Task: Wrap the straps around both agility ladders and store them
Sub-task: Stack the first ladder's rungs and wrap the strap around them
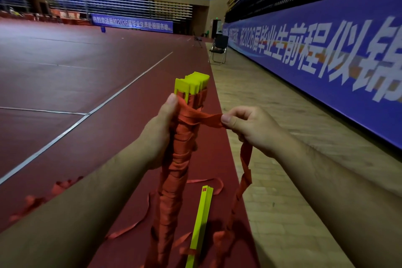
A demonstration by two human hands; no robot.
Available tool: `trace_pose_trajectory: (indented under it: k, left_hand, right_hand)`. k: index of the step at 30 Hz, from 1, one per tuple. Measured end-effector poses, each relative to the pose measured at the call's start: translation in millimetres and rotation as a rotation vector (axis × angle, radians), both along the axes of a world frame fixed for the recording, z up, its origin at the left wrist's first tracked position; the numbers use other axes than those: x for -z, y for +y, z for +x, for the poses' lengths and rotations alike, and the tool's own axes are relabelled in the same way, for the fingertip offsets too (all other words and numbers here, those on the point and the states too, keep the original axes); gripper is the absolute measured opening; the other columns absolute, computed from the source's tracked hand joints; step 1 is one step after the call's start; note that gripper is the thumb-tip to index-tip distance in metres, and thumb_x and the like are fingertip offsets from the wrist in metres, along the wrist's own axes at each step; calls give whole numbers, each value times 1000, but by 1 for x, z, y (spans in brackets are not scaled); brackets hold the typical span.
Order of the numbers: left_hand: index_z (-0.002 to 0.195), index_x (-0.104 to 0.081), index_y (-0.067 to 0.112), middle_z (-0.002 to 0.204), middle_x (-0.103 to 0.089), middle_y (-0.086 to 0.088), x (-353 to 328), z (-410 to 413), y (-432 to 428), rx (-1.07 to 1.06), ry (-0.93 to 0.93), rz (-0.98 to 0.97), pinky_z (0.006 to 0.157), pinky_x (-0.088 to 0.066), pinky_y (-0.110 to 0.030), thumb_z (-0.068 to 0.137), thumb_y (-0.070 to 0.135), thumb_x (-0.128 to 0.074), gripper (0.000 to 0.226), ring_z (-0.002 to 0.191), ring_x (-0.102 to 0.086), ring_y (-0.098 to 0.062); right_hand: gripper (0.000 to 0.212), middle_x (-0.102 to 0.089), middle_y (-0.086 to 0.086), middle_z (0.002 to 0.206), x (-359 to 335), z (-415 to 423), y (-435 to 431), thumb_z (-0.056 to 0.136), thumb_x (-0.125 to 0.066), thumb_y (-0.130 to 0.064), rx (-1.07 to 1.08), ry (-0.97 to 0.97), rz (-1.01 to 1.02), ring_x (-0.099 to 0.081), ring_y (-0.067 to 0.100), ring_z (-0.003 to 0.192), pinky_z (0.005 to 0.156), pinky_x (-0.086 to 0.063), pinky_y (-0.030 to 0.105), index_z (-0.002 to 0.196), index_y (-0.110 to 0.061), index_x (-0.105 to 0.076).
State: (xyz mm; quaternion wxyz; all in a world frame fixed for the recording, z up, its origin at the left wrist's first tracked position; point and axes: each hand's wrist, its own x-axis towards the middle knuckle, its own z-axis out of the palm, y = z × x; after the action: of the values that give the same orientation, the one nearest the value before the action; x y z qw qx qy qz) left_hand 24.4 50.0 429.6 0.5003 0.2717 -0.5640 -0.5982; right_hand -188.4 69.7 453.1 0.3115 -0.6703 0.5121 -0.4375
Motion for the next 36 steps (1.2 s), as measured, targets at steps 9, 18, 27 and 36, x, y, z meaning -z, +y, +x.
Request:
trace_pose_trajectory:
  k: [9,18,27,36]
  left_hand:
    - [104,-63,19,89,-66,-2,-18,8,6,-55,-132,-418,73,-51,-32,68,77,-68,68,81,-63,-15]
    - [115,-59,28,98,-68,0,-6,-9,5,-187,-55,-334,85,-50,-37,74,75,-65,63,91,-63,-13]
    - [103,-60,20,79,-56,-9,1,-2,0,4,-2,-238,65,-47,-41,69,39,-75,42,66,-55,-25]
    - [111,-66,9,95,-76,-8,10,1,1,-21,190,22,79,-58,-34,82,49,-51,52,87,-73,-19]
  right_hand:
    - [32,-41,-1,56,16,-6,-2,75,-70,-44,-101,-79,109,-33,12,50,50,-26,28,73,-14,-60]
    - [37,-42,-3,54,19,1,-13,72,-71,-54,57,-32,-27,-35,7,47,50,-27,28,61,-22,-58]
    - [42,-40,-11,49,28,-9,-7,75,-66,-51,-28,15,47,-34,2,43,44,-28,17,70,-11,-55]
    - [26,-46,-15,46,41,1,-7,86,-66,-33,-131,-75,105,-37,-2,40,42,-30,12,73,-13,-57]
